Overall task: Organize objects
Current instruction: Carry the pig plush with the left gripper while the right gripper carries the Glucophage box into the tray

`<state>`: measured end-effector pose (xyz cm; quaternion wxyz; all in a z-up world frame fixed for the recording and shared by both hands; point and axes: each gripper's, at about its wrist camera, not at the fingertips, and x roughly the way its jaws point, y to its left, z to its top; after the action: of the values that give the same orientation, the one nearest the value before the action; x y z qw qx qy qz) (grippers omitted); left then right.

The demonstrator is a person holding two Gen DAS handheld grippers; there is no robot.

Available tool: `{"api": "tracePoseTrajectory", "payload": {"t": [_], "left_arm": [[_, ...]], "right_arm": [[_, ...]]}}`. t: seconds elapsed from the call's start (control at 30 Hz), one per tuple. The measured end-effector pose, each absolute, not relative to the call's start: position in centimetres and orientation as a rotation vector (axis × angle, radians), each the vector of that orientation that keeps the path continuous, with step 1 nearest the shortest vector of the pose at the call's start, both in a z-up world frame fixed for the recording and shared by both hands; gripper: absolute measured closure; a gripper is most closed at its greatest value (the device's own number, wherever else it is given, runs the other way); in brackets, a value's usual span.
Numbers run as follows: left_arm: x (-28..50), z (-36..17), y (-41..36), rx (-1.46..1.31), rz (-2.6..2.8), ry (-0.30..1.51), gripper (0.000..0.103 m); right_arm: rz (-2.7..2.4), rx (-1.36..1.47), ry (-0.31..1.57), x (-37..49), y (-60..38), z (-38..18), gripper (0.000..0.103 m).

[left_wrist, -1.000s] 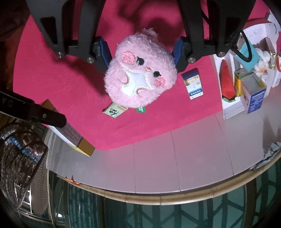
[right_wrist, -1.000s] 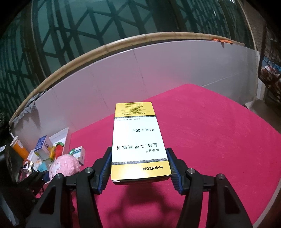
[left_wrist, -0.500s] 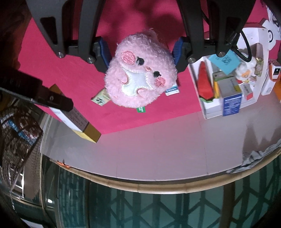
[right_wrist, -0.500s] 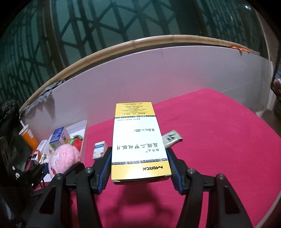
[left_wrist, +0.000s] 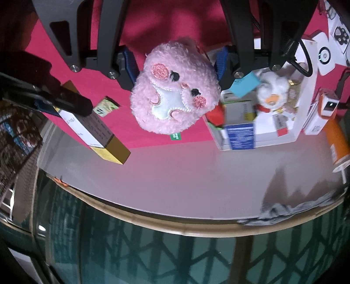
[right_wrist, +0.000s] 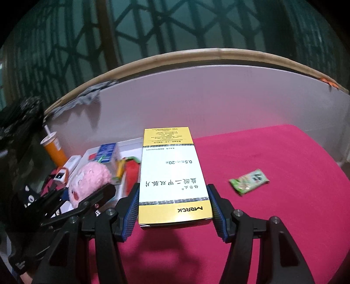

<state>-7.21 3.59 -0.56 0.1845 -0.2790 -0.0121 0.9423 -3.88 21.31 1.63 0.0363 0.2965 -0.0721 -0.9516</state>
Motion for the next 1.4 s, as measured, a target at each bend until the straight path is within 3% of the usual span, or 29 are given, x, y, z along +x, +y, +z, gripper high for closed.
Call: {"api": "tracePoseTrajectory", "payload": {"t": [0.43, 0.7, 1.13, 1.33, 1.4], "left_arm": [[-10.4, 1.0, -8.8, -0.794, 2.863, -0.273, 0.046], [-14.5, -0.3, -14.3, -0.891, 2.865, -0.447, 0.046], [-15.9, -2.5, -16.6, -0.930, 2.912, -0.570, 0.046], [-17.4, -2.2, -15.7, -0.945, 2.887, -0.544, 0.044], [-18.3, -1.8, -14.9, -0.954, 2.861, -0.524, 0.043]], "right_arm": [[-2.731, 0.905, -0.056, -7.5, 11.6, 2.7, 0.040], [-2.596, 1.009, -0.025, -9.9, 5.9, 0.0, 0.040], [-2.593, 1.085, 0.026, -16.2, 1.7, -3.5, 0.040], [-2.615, 1.096, 0.017, -17.4, 2.3, -3.7, 0.038], [-2.626, 1.084, -0.009, -16.3, 3.4, -3.4, 0.034]]}}
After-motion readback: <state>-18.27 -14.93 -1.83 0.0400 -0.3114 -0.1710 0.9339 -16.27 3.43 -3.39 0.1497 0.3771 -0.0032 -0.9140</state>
